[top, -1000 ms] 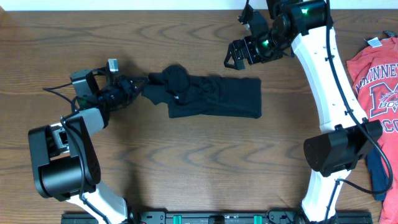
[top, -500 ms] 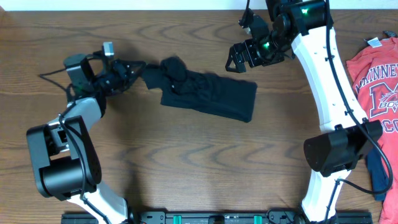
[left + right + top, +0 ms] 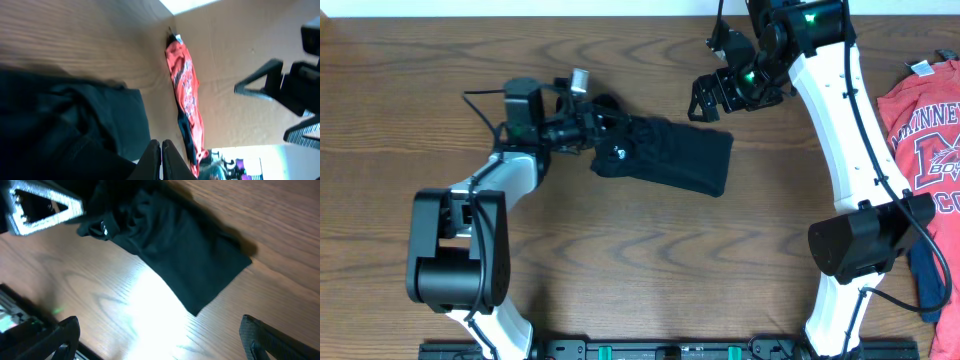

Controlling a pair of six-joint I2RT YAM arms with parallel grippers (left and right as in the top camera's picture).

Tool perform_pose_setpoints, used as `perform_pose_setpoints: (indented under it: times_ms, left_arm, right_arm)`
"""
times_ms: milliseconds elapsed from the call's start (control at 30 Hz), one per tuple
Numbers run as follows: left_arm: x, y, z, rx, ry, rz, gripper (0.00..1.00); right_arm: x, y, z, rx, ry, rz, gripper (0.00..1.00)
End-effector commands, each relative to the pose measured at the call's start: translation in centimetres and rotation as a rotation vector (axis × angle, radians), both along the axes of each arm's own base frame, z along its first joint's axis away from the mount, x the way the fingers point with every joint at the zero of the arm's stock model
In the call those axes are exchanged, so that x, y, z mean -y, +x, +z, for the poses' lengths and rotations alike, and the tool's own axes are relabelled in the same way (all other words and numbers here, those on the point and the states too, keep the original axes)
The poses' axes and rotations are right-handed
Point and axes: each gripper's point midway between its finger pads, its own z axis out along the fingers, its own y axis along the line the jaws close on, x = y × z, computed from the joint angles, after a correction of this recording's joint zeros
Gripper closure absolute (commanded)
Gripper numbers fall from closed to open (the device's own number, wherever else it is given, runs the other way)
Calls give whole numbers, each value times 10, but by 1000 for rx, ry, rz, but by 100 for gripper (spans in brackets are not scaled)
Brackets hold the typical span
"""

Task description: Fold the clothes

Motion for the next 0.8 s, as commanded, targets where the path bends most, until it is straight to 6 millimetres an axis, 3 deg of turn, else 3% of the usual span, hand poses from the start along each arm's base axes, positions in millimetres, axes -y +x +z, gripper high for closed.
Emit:
perform_pose_setpoints:
  times_ms: [0, 133, 367, 600, 767]
  left_arm:
    - [18, -5, 4, 41, 4, -54, 94]
    - [37, -15, 4, 51, 5, -103, 94]
    - [71, -31, 11, 71, -1, -187, 94]
    - [111, -60, 12, 72, -3, -292, 94]
    - [133, -72, 7, 88, 24, -316, 94]
  right_arm:
    - [17, 7, 0, 30, -84, -52, 1]
    - [40, 17, -3, 49, -180, -154, 1]
    - [70, 25, -3, 34, -180, -256, 1]
    - [114, 33, -3, 10, -173, -404, 1]
    - [132, 29, -5, -18, -180, -444, 1]
